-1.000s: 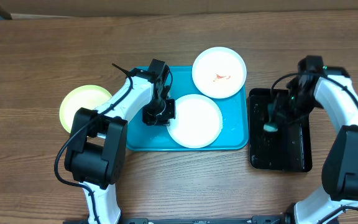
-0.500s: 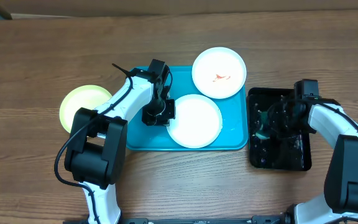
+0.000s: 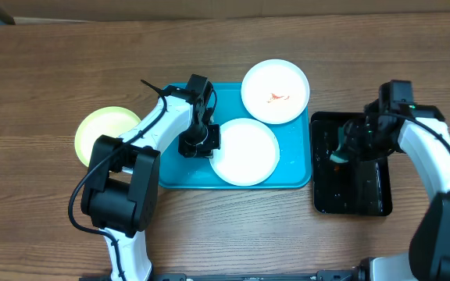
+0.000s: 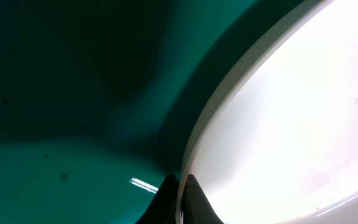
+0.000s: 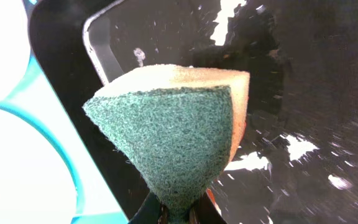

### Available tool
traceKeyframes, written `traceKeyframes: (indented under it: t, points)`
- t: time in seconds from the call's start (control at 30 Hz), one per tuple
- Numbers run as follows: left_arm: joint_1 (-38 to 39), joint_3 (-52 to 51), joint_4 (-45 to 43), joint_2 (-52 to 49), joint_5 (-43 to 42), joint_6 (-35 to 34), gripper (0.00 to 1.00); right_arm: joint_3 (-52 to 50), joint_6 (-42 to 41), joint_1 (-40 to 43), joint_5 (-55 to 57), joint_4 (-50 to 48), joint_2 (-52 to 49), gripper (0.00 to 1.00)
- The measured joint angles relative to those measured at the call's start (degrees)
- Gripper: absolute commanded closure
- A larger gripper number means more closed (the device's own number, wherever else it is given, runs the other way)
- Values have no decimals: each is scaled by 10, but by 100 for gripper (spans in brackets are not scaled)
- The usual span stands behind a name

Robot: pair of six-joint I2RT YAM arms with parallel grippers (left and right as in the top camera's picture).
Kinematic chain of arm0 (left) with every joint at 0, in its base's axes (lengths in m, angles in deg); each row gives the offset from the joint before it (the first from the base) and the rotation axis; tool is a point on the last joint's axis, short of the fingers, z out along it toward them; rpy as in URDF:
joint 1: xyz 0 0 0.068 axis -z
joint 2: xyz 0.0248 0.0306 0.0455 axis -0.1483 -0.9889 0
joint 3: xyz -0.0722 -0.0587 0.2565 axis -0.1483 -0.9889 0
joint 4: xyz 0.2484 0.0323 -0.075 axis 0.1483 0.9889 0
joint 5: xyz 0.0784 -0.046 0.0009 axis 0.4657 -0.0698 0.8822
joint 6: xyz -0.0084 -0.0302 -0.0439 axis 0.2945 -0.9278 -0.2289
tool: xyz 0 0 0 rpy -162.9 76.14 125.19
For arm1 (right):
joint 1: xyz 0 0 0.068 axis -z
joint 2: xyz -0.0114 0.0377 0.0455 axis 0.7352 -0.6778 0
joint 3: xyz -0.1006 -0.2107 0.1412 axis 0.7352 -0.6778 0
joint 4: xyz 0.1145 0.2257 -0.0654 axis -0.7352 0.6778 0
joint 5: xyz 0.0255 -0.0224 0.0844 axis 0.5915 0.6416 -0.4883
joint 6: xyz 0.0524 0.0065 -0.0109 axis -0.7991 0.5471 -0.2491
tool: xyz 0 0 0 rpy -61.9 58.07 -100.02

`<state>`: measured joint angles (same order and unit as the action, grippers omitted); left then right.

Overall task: Clean dirty plates on tray and stack at the side
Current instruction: 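Return the sponge to the black tray with the right gripper, then carry the white plate left and stack it on the yellow plate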

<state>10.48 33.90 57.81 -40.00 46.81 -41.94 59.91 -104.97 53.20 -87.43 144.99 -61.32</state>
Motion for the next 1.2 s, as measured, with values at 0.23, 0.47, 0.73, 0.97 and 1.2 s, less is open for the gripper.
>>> traceKeyframes:
  t: [0.23, 0.47, 0.73, 0.97, 1.2]
  points:
    - [0, 0, 0, 0, 0, 0, 96, -44, -20, 0, 69, -16, 8, 96]
    - [0, 0, 1, 0, 0, 0, 96, -156, -38, 0, 90, -111, 7, 92]
    - [0, 0, 2, 0, 1, 0, 96, -177, -42, 1, 68, -143, 24, 93]
    - [-2, 0, 2, 0, 2, 0, 96, -80, -21, 0, 24, -42, 9, 96]
    - [-8, 0, 4, 0, 2, 0, 96, 7, -15, 0, 25, -16, 8, 96]
